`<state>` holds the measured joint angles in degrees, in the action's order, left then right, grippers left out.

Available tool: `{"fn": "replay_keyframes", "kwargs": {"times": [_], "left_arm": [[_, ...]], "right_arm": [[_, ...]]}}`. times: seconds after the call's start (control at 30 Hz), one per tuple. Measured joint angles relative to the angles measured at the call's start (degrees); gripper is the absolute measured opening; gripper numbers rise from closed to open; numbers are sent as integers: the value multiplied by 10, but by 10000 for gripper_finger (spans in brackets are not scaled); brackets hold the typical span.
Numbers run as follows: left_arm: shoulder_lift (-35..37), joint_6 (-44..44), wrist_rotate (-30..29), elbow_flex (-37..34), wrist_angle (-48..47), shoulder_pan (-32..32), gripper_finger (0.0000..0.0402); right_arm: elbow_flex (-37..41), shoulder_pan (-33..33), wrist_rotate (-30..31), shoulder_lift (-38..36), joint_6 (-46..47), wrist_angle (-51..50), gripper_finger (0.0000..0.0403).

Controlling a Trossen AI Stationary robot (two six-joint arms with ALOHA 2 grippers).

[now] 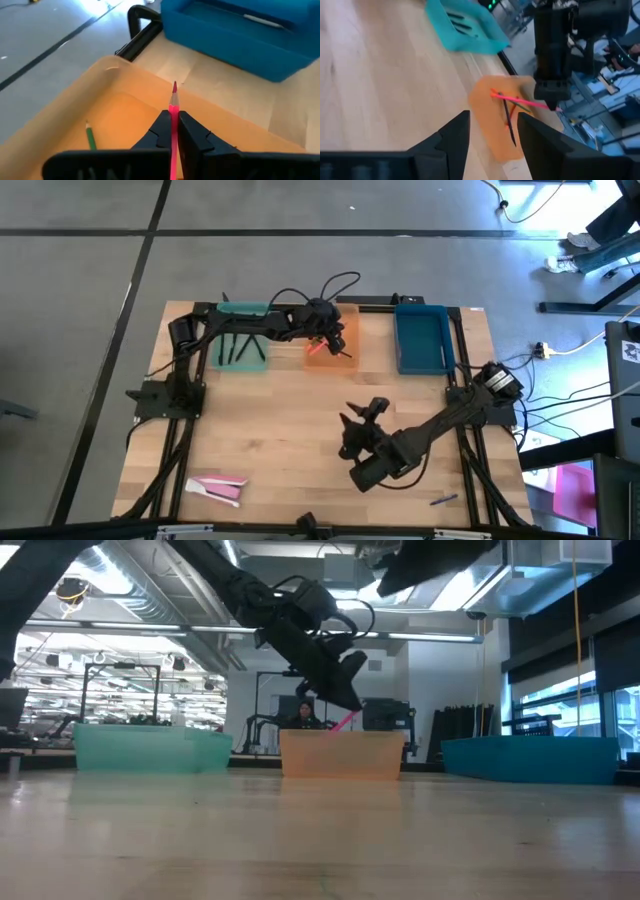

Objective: Sort crayons/erasers/pens/pencils in bins
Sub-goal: Put the pink pencil into the orange bin

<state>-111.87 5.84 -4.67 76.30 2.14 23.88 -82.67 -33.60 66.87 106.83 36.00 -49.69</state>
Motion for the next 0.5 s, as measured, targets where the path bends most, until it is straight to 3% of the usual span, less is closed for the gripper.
{"fn": "replay_keyframes", "kwargs": {"times": [0.2, 0.5], "left_arm": [[0, 14, -34, 0, -6, 0, 6], [-18, 15, -38, 0, -19, 0, 8]], "right_arm": [[0, 17, -24, 0, 13, -24, 169], [0, 19, -25, 0, 13, -30, 169]]}}
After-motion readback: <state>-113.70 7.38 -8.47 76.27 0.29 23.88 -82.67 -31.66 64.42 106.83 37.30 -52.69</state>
